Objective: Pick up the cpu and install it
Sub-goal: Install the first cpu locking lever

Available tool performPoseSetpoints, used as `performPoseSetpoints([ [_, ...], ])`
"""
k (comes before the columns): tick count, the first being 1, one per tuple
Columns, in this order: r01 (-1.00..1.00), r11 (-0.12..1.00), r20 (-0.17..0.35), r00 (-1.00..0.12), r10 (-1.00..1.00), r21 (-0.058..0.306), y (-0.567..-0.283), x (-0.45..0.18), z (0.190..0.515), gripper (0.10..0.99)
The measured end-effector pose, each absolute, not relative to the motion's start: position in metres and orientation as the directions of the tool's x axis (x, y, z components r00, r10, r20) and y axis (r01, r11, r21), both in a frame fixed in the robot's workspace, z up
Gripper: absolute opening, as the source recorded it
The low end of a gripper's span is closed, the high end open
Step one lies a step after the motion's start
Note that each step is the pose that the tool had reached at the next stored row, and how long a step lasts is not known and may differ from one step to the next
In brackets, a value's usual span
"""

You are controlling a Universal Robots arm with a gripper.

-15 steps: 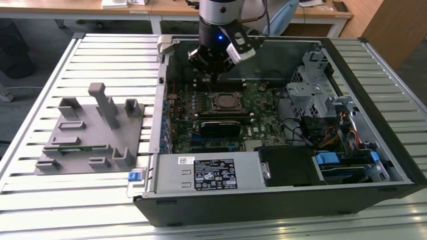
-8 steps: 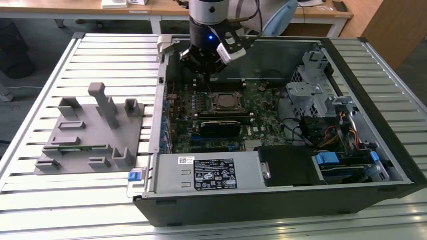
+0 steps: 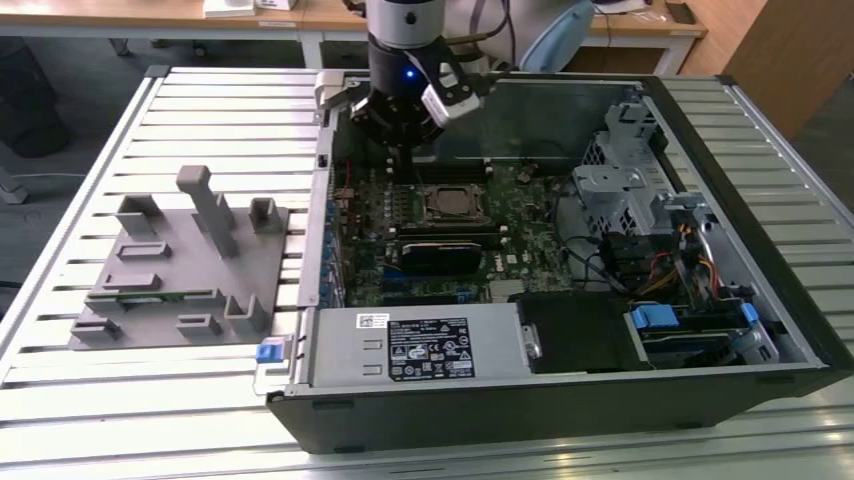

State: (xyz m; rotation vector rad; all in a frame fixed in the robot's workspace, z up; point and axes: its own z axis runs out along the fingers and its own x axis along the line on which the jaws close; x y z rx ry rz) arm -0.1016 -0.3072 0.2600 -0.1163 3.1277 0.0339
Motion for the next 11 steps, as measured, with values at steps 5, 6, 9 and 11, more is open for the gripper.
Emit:
performPoseSetpoints([
  [5,-0.074,0.997,-0.012,-0.997,-0.074,0.021,-0.3016,-0.1023,0.2586,0.106],
  [6,-0.074,0.997,-0.012,-0.997,-0.074,0.021,-0.3011,-0.1022,0.2585,0.106],
  [9,-0.074,0.997,-0.012,-0.997,-0.074,0.021,-0.2981,-0.1023,0.2582,0.106],
  [11,-0.074,0.997,-0.012,-0.997,-0.074,0.021,-0.2962,-0.1024,0.2578,0.106],
])
